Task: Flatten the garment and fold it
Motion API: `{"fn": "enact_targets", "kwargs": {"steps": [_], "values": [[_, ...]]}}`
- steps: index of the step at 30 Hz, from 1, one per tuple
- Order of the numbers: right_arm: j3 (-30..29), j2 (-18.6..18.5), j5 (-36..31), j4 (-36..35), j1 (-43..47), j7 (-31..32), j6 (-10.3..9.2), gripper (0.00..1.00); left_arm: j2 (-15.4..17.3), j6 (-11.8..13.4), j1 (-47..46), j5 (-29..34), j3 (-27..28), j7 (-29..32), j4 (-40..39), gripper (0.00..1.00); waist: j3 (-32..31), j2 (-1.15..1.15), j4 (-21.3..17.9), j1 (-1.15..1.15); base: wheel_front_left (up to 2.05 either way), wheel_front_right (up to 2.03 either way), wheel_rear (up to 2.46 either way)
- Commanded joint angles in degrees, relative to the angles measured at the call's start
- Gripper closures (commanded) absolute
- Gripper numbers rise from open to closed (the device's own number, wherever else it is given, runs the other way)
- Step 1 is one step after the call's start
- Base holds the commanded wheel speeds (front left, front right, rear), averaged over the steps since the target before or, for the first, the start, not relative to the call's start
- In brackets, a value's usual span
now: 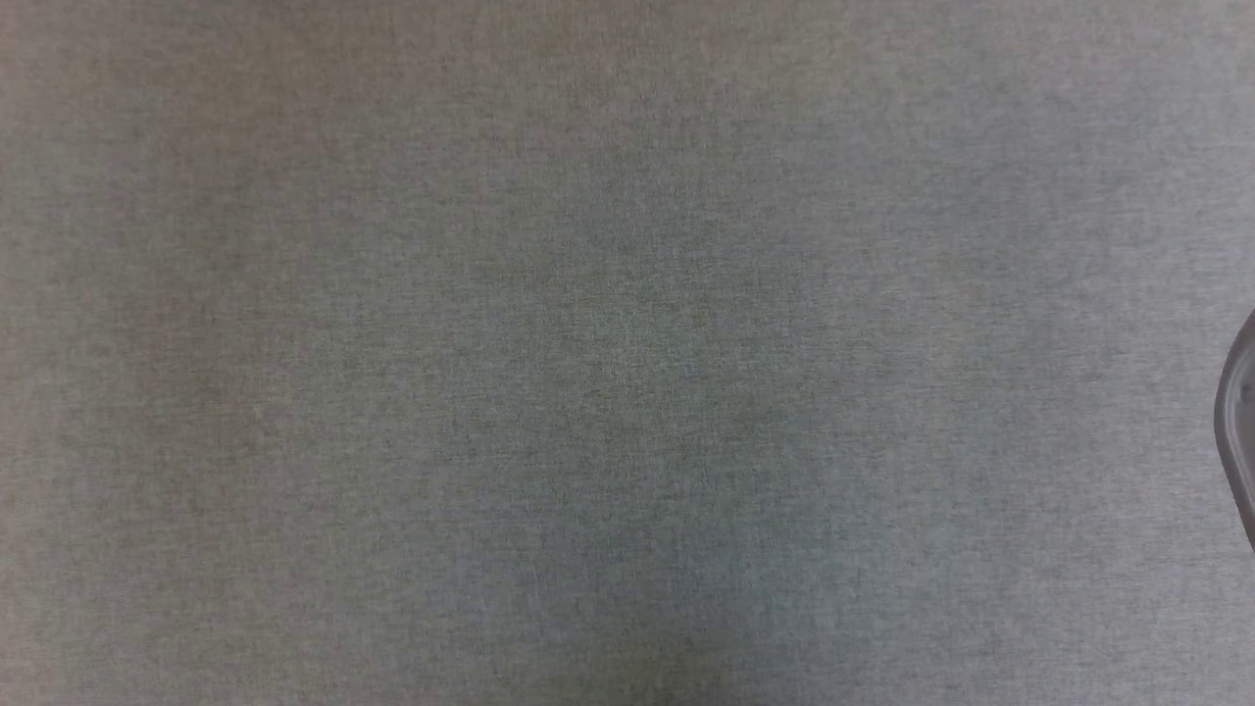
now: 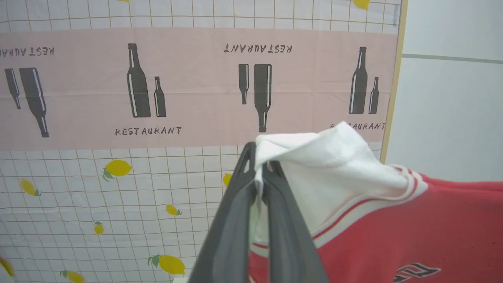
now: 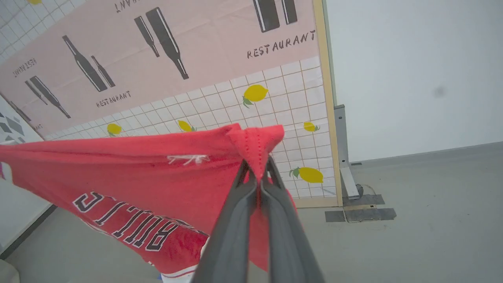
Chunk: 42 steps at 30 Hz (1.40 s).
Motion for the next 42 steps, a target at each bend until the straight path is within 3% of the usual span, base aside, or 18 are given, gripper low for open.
{"fn": "enact_targets", "kwargs": {"steps": [1,6,10,16,22,30,36,42], "values": [[0.18,-0.13,-0.12,0.65,0.35,-0.77,-0.08,1.00,0.28,-0.64,0.04,0.29,0.07,-0.91,0.79,1.00,0.43,0.00,0.35,-0.01,0.00,0.00,0.00],[2.70,-0.22,1.90,1.48,5.47,-1.12,-0.08,1.00,0.12,-3.42,4.37,-0.85,-0.68,-3.11,2.93,1.00,-0.56,0.00,1.16,-0.01,0.00,0.00,0.00],[6.01,-1.77,7.76,-0.73,15.10,-1.55,-0.08,1.00,0.33,-5.65,12.24,-1.91,-1.98,-4.05,2.76,1.00,-3.80,0.00,2.15,-0.01,0.00,0.00,0.00],[10.16,-5.28,16.81,-8.16,34.04,-2.77,-0.08,1.00,0.57,-5.79,30.10,-4.93,-2.24,-6.15,-3.36,1.00,-11.21,0.00,3.35,-0.01,0.00,0.00,0.00],[13.10,-7.07,21.74,-15.87,54.51,-3.18,-0.08,1.00,1.19,-1.38,53.61,-8.71,-2.68,-2.77,-13.85,1.00,-19.49,0.00,3.77,-0.01,0.00,0.00,0.00],[15.61,-10.52,22.60,-23.72,77.11,-0.54,-0.08,1.00,3.32,8.13,83.16,-13.19,-4.19,6.53,-27.16,1.00,-27.45,0.00,4.73,-0.01,0.00,0.00,0.00],[14.56,-12.17,22.28,-28.00,90.37,4.70,-0.08,1.00,6.49,12.89,98.00,-16.24,-6.45,15.70,-33.44,1.00,-30.54,0.00,5.41,-0.01,0.00,0.00,0.00],[13.43,-12.24,23.16,-31.85,100.71,13.80,-0.08,1.00,7.80,16.85,106.28,-19.52,-7.46,22.30,-38.59,1.00,-31.26,0.00,5.71,-0.01,0.00,0.00,0.00]]}}
